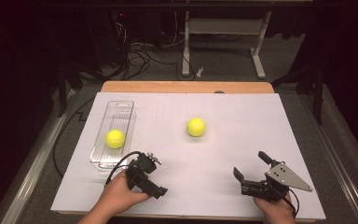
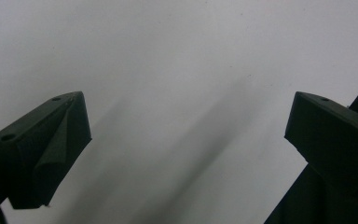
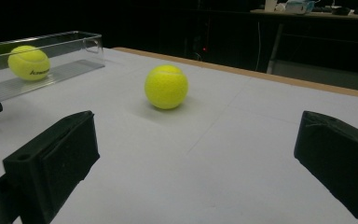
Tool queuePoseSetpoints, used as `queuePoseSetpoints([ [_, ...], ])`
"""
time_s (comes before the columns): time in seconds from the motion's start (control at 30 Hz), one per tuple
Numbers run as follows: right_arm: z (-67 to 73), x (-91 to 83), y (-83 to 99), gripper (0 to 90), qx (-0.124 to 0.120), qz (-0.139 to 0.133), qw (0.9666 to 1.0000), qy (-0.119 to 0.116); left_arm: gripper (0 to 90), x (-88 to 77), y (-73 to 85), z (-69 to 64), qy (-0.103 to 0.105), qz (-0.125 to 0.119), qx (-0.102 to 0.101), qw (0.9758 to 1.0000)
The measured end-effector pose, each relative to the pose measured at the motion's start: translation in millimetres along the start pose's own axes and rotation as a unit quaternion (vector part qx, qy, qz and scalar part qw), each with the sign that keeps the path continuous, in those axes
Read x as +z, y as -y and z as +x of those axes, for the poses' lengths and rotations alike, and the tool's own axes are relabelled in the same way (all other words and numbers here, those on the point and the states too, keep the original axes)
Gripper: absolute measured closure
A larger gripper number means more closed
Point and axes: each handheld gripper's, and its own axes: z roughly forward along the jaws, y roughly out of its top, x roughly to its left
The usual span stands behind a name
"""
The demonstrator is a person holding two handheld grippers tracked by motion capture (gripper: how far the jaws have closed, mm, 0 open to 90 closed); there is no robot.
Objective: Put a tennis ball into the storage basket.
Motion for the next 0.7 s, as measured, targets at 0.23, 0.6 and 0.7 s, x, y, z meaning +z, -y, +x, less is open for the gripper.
queuePoseSetpoints([
  [0.23,-2.3,3.7,1.5,0.3,0.014,0.005,0.9998,0.012,1.3,-0.6,4.5,6.0,0.011,-0.019,-0.006,0.9998],
  [0.6,-1.5,6.9,2.0,0.3,0.012,0.014,0.9995,0.025,2.1,-4.9,9.3,13.8,0.012,-0.036,-0.025,0.999],
  [0.7,0.2,6.3,2.8,0.3,0.008,0.018,0.9995,0.023,1.6,-6.5,9.4,13.8,0.011,-0.037,-0.027,0.9989],
])
